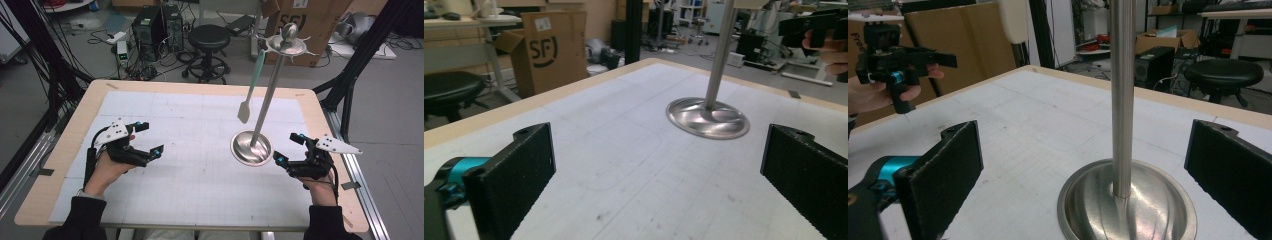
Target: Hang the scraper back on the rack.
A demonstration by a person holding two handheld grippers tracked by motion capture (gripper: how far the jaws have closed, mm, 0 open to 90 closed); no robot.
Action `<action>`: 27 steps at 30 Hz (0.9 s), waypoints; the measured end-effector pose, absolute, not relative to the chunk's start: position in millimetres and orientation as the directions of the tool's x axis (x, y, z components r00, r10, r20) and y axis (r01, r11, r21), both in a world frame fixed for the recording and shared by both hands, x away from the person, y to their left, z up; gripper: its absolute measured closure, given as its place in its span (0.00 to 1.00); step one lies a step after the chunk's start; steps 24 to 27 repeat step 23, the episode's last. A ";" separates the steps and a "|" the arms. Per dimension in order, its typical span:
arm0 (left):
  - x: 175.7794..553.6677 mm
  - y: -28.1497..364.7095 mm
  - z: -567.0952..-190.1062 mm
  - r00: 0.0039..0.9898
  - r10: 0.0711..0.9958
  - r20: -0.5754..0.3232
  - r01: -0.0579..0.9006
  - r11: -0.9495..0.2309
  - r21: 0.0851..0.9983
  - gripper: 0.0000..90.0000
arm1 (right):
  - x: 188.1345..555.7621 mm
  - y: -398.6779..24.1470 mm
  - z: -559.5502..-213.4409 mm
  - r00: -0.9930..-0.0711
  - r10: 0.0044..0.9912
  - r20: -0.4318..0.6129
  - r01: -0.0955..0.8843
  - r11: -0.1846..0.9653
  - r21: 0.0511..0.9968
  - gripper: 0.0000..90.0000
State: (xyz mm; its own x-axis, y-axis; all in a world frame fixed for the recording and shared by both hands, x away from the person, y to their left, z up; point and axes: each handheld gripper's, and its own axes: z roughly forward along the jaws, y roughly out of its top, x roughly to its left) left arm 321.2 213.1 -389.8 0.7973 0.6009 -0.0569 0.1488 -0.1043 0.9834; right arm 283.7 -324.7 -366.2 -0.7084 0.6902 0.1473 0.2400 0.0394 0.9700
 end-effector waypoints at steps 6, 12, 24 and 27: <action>314.0 229.7 -396.4 0.778 0.625 -0.069 0.158 -0.089 0.983 0.02 | 286.0 -327.3 -370.3 -0.698 0.702 0.140 0.252 0.058 0.966 0.01; 307.0 251.9 -400.5 0.736 0.673 -0.066 0.155 -0.072 0.985 0.02 | 288.7 -334.3 -378.7 -0.683 0.713 0.161 0.265 0.037 0.964 0.01; 294.2 286.3 -396.2 0.652 0.754 -0.085 0.141 -0.011 0.990 0.02 | 290.6 -335.3 -380.5 -0.684 0.709 0.173 0.264 0.020 0.964 0.01; 294.2 286.3 -396.2 0.652 0.754 -0.085 0.141 -0.011 0.990 0.02 | 290.6 -335.3 -380.5 -0.684 0.709 0.173 0.264 0.020 0.964 0.01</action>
